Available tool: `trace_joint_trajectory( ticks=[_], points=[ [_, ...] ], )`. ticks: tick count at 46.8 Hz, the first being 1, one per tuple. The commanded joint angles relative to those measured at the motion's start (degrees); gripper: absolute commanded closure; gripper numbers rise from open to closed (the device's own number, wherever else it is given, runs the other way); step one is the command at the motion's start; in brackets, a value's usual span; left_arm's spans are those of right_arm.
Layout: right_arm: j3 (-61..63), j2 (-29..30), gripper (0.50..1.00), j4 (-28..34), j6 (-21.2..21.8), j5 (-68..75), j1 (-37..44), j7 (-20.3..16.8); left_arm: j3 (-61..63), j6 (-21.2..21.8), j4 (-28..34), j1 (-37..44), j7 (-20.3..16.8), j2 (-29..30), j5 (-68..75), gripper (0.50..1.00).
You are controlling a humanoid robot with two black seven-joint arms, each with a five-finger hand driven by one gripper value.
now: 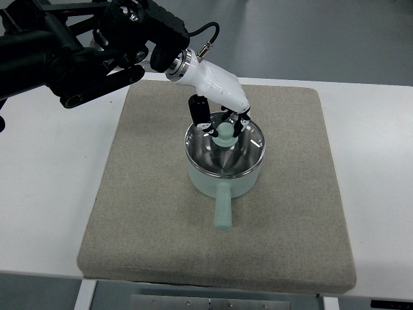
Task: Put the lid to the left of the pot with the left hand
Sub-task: 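Lower the left hand and close its fingers around the green lid knob, then lift the glass lid off the saucepan with the left hand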
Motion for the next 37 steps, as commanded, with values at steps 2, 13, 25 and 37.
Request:
trace_joint_trajectory(
  ticks=[2, 13, 25, 37],
  points=[
    [0.0, 0.0, 0.576, 0.0, 0.0, 0.0, 0.0, 0.0, 0.0, -0.01, 0.03, -0.09, 0.01, 0.0, 0.04, 1.0],
    [0.0, 0.0, 0.576, 0.0, 0.0, 0.0, 0.0, 0.0, -0.09, 0.08, -0.06, -0.17, 0.01, 0.0, -0.66, 1.0],
    [0.0, 0.0, 0.576, 0.0, 0.0, 0.0, 0.0, 0.0, -0.88, 0.35, -0.32, -0.88, 0.01, 0.0, -0.93, 1.0],
    [0.0, 0.0, 0.576, 0.0, 0.0, 0.0, 0.0, 0.0, -1.41, 0.35, -0.41, -1.14, 0.01, 0.0, -1.02, 1.0]
  ],
)
